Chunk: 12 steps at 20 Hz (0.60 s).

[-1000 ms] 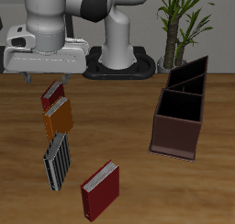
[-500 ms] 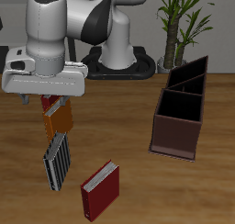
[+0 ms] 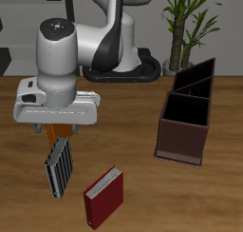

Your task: Place the striped book into the left desk caddy's back compartment

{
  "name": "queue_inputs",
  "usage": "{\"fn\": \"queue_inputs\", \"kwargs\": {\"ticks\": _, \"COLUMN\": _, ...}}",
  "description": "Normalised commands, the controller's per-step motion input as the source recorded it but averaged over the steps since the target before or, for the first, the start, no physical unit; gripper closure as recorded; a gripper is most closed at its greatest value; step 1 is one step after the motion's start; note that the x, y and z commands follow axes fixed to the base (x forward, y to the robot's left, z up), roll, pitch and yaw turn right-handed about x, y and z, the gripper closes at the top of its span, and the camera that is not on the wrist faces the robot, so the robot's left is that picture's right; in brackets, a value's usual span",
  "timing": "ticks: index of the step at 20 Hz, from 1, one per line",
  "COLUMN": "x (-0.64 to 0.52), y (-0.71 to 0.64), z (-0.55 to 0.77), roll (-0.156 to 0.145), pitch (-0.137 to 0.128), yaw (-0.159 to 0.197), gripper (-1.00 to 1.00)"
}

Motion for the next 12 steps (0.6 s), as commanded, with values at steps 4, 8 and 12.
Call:
{"fn": "queue_inputs", "kwargs": {"ticks": 4, "x": 0.12, "y": -0.18, "z": -0.50, "roll": -0.058, "pitch": 0.057, "yaw": -0.065, "gripper": -1.00}}
{"fn": "queue_inputs", "kwargs": {"ticks": 8, "x": 0.04, "y": -0.08, "z": -0.32, "roll": -0.025, "pitch": 0.019, "yaw": -0.037, "gripper": -1.00}}
{"fn": "queue_inputs", "kwargs": {"ticks": 12, "x": 0.09, "y": -0.04, "z": -0.52, "roll": 0.000, "pitch": 0.073, "yaw": -0.049, "gripper": -1.00}}
